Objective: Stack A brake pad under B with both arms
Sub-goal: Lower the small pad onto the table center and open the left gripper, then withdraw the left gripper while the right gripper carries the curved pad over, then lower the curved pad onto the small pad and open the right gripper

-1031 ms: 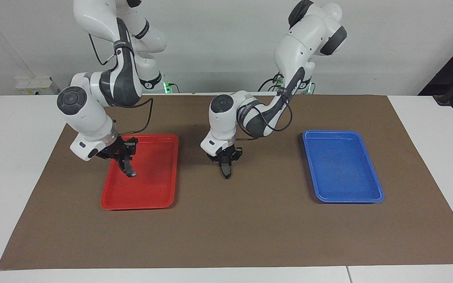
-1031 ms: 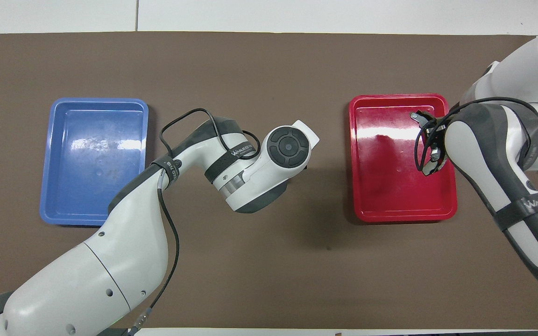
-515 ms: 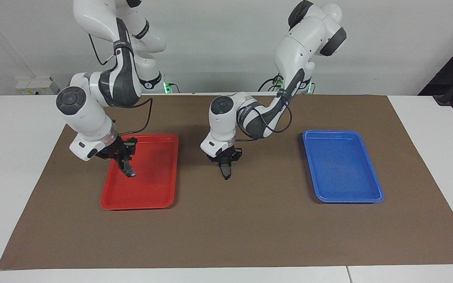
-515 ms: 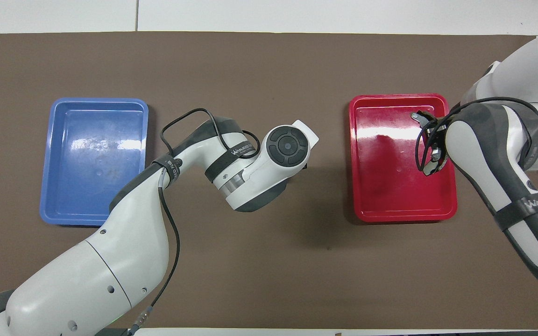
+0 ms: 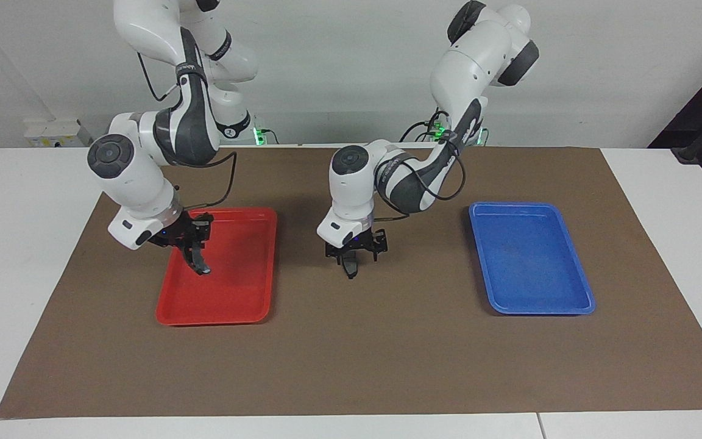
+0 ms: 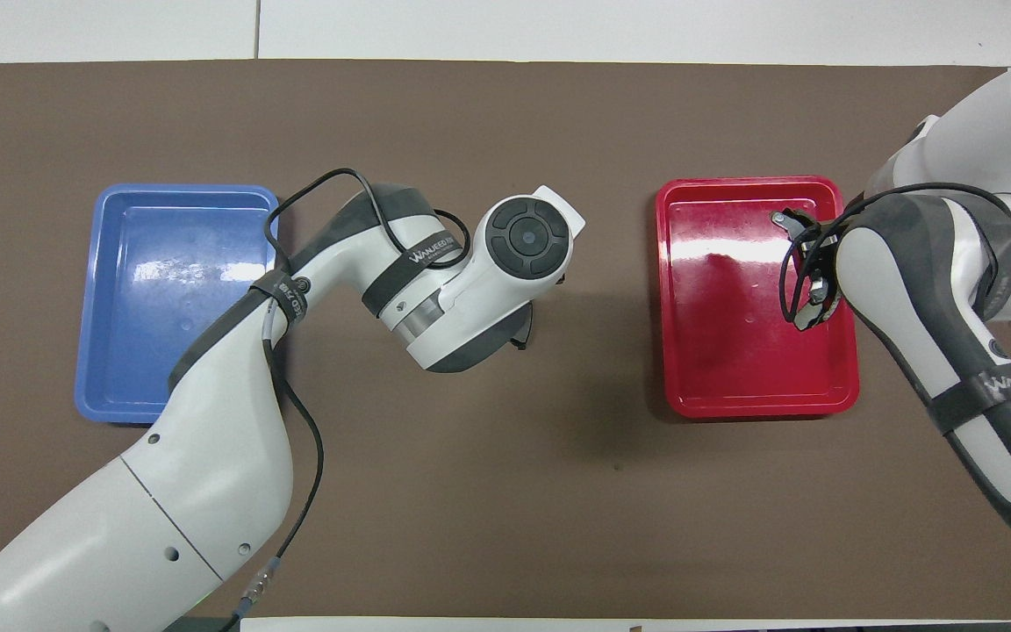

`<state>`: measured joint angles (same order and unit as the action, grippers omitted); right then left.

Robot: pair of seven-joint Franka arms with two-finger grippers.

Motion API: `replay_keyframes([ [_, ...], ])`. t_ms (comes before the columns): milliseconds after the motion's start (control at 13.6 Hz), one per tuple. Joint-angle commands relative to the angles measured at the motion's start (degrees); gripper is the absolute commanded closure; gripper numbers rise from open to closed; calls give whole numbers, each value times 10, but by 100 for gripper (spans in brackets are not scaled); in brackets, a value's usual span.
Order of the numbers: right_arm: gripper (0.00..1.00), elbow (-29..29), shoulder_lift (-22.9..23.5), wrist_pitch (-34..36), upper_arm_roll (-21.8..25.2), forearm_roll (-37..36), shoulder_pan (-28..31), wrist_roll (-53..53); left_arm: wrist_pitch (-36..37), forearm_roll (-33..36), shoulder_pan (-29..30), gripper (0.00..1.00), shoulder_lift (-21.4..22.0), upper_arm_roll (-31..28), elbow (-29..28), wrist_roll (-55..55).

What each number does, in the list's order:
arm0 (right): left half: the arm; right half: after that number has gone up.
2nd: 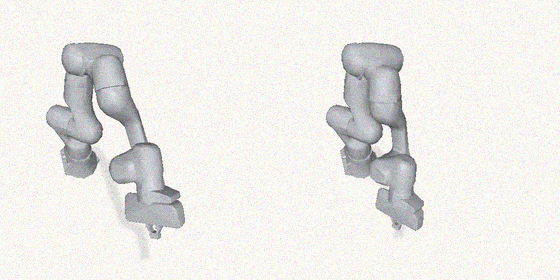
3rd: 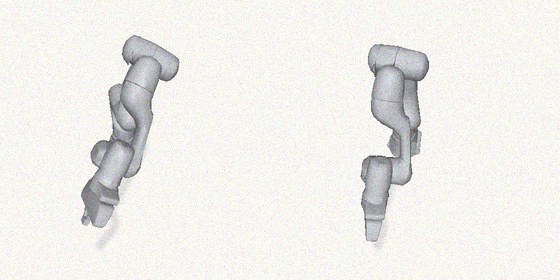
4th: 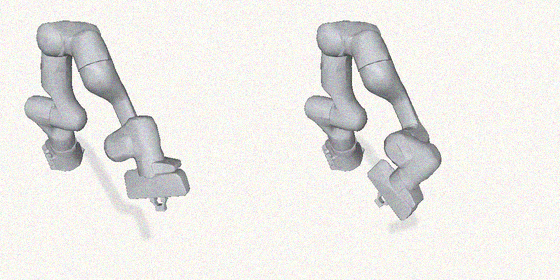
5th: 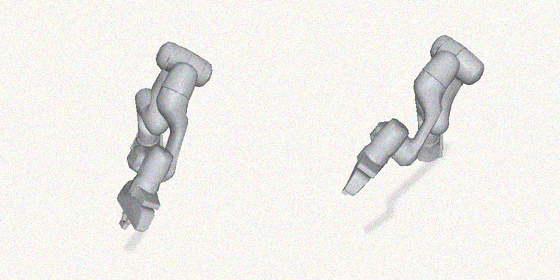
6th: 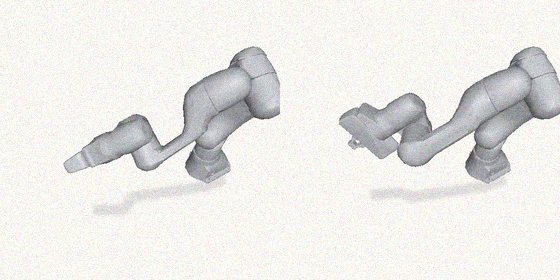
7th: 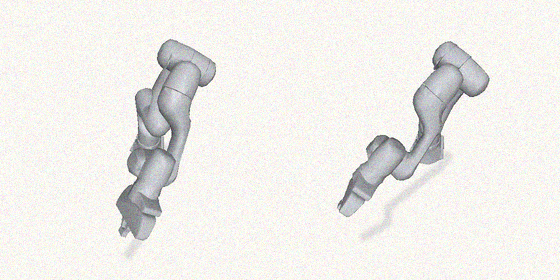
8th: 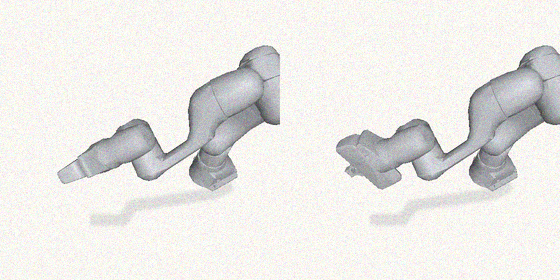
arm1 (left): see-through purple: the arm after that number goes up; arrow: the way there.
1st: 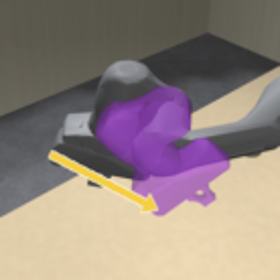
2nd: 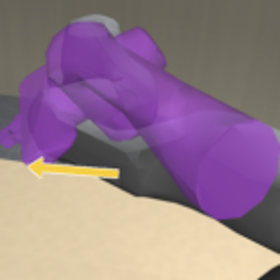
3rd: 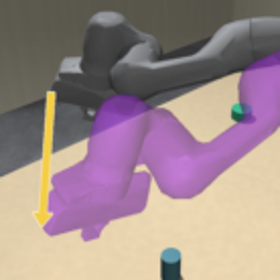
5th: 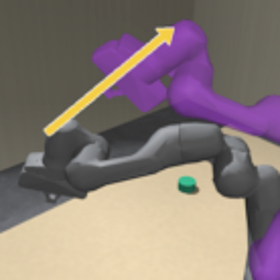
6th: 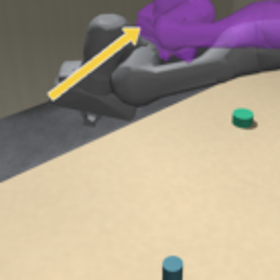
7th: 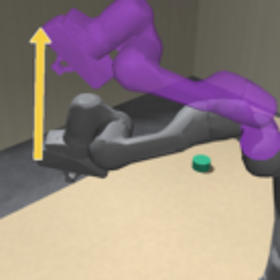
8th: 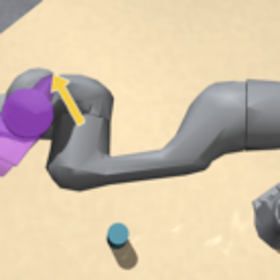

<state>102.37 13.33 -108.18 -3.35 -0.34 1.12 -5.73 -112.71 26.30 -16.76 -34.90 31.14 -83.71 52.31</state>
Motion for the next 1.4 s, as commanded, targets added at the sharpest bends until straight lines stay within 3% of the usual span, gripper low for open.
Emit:
replay_keyframes([
  [0, 99, -6, -2, -1, -20, 5, 1, 34, 77, -87, 16, 0, 88, -42, -6, -106],
  [221, 100, -9, 4, -19, -60, 4, -17, 100, 157, -183, 29, 0, 181, -131, -8, -249],
  [515, 100, -18, 23, -70, -150, -4, -35, 237, 203, -208, 119, 0, 269, -156, -19, -353],
  [810, 100, -61, 89, -84, -195, -42, -72, 335, 228, -262, 126, 0, 303, -273, -17, -482],
  [1325, 100, -42, 149, -201, -206, -74, -108, 393, 237, -261, 144, 0, 334, -267, -16, -477],
])
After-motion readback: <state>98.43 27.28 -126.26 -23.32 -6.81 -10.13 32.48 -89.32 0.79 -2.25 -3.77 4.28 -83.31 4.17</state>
